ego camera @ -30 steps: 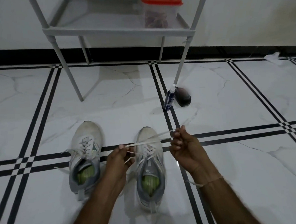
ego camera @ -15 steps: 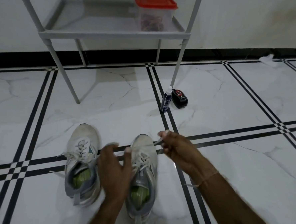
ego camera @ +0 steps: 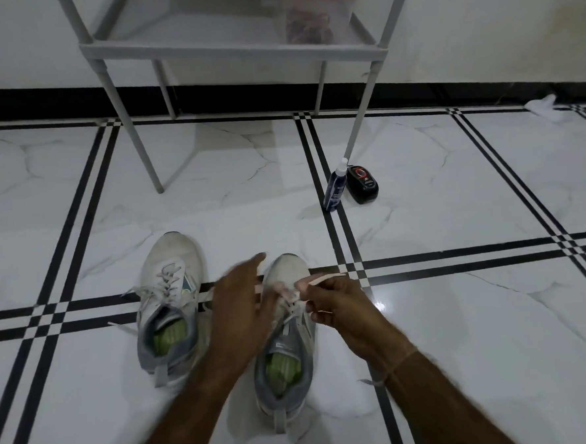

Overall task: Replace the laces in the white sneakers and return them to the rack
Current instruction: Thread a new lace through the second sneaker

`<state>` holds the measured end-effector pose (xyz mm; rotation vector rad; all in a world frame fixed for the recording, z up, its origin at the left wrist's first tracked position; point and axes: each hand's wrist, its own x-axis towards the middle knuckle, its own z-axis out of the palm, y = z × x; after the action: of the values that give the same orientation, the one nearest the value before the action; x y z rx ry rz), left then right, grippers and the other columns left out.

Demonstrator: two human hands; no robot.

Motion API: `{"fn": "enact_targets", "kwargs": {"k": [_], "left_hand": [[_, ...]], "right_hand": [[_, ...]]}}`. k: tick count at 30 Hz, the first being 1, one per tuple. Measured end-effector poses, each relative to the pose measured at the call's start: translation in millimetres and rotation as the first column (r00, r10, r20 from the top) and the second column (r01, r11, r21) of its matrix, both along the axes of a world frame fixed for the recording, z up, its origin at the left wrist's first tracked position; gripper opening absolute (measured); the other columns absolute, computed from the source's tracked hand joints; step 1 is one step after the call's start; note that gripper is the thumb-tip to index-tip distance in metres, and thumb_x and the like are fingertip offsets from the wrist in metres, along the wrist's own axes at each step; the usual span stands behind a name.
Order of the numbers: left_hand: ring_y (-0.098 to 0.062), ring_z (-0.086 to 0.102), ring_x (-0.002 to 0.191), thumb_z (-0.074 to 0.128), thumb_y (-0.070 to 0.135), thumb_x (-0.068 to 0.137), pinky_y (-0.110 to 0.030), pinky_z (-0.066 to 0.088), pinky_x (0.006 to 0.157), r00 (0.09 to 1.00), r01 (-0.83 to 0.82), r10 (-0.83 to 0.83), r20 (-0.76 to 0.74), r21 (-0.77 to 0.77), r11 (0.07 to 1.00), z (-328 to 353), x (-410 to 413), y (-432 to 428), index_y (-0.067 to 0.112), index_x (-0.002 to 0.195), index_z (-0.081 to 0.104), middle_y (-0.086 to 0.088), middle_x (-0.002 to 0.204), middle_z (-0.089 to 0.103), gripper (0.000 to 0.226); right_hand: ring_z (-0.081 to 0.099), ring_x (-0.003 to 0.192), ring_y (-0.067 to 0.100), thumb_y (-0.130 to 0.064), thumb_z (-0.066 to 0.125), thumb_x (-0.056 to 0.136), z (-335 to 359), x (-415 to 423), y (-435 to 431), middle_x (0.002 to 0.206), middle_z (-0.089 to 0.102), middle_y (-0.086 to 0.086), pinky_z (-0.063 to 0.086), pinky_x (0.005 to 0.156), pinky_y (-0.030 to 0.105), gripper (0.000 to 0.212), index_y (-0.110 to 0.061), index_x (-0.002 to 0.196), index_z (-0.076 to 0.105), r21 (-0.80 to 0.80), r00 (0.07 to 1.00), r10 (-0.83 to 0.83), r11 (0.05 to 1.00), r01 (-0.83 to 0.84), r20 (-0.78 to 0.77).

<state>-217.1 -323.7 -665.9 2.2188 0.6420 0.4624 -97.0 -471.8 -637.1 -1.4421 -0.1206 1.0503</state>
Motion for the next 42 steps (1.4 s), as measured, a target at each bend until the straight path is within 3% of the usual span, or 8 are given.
{"fn": "enact_targets", "kwargs": {"k": [3,7,11,15,19,24,31,42], "left_hand": [[-0.007,0.072,0.088,0.061,0.04,0.099,-0.039,0.061,0.08,0.992,0.127,-0.121,0.04,-0.386,0.914,8.0,9.4,-16.2,0.036,0.12,0.064,0.008,0.098,0.076,0.022],[-0.01,0.064,0.06,0.065,0.031,0.09,-0.044,0.056,0.066,0.999,0.036,-0.034,0.013,-0.288,0.957,1.5,5.0,-1.0,0.024,0.076,0.068,0.007,0.063,0.068,0.015],[-0.006,0.065,0.078,0.063,0.052,0.08,-0.038,0.054,0.074,0.986,0.129,-0.154,-0.067,-0.284,0.95,1.7,5.5,-6.2,0.037,0.088,0.07,0.021,0.086,0.071,0.018],[-0.002,0.065,0.077,0.066,0.052,0.074,-0.037,0.053,0.072,0.994,0.017,-0.041,-0.097,-0.233,0.972,-5.1,3.9,-5.5,0.037,0.079,0.074,0.022,0.075,0.07,0.017],[0.001,0.065,0.079,0.065,0.054,0.075,-0.033,0.054,0.075,0.987,-0.031,-0.009,-0.16,-0.25,0.968,-13.4,-1.8,2.1,0.041,0.077,0.076,0.026,0.077,0.071,0.018],[0.004,0.065,0.083,0.078,0.043,0.078,-0.026,0.051,0.077,0.976,-0.032,-0.03,-0.214,-0.279,0.96,-19.1,-0.9,-12.7,0.039,0.082,0.079,0.026,0.081,0.073,0.005],[0.008,0.067,0.085,0.079,0.04,0.08,-0.029,0.056,0.082,0.983,-0.133,0.081,-0.165,-0.341,0.931,-26.2,1.8,-23.5,0.038,0.084,0.08,0.029,0.082,0.073,0.004],[0.003,0.067,0.082,0.081,0.047,0.077,-0.033,0.057,0.08,0.979,-0.177,0.127,-0.162,-0.348,0.921,-25.4,4.7,-19.6,0.034,0.079,0.08,0.023,0.078,0.073,0.012]], "right_hand": [[0.067,0.078,0.016,-0.007,0.069,0.093,-2.9,-6.6,6.3,0.085,0.073,0.01,0.053,0.073,0.03,0.013,-0.001,0.103,0.076,0.015,0.995,0.057,0.998,-0.058,0.088],[0.073,0.081,0.025,-0.006,0.067,0.096,-6.3,-3.5,-2.8,0.092,0.075,0.022,0.061,0.075,0.032,0.016,0.006,0.105,0.071,0.004,0.992,0.044,0.999,-0.045,0.121],[0.071,0.073,0.024,-0.01,0.071,0.095,-14.3,-8.5,-2.4,0.083,0.074,0.019,0.058,0.065,0.028,0.023,0.009,0.105,0.064,-0.058,0.978,0.077,0.996,-0.067,0.192],[0.068,0.071,0.022,-0.023,0.068,0.098,-20.1,-6.2,-6.0,0.083,0.074,0.014,0.055,0.061,0.027,0.021,-0.002,0.099,0.07,-0.153,0.939,0.139,0.984,-0.094,0.315],[0.069,0.08,0.017,-0.04,0.088,0.073,-31.1,-6.9,-15.0,0.089,0.069,-0.005,0.057,0.063,0.031,0.035,-0.023,0.095,0.067,-0.57,0.674,0.577,0.775,-0.274,0.46],[0.068,0.062,0.017,-0.025,0.075,0.079,-37.8,-6.3,-9.3,0.058,0.064,-0.003,0.058,0.068,0.044,0.016,-0.023,0.065,0.067,-0.508,0.654,0.454,0.853,-0.122,0.606],[0.073,0.072,0.018,-0.017,0.076,0.087,-40.4,0.9,-12.1,0.074,0.075,0.002,0.064,0.072,0.043,0.006,-0.014,0.09,0.081,-0.399,0.747,0.336,0.911,-0.103,0.574],[0.073,0.071,0.016,-0.014,0.075,0.09,-45.3,1.4,-12.2,0.076,0.076,0.001,0.064,0.071,0.034,0.007,-0.013,0.091,0.081,-0.389,0.792,0.303,0.917,-0.091,0.529]]}}
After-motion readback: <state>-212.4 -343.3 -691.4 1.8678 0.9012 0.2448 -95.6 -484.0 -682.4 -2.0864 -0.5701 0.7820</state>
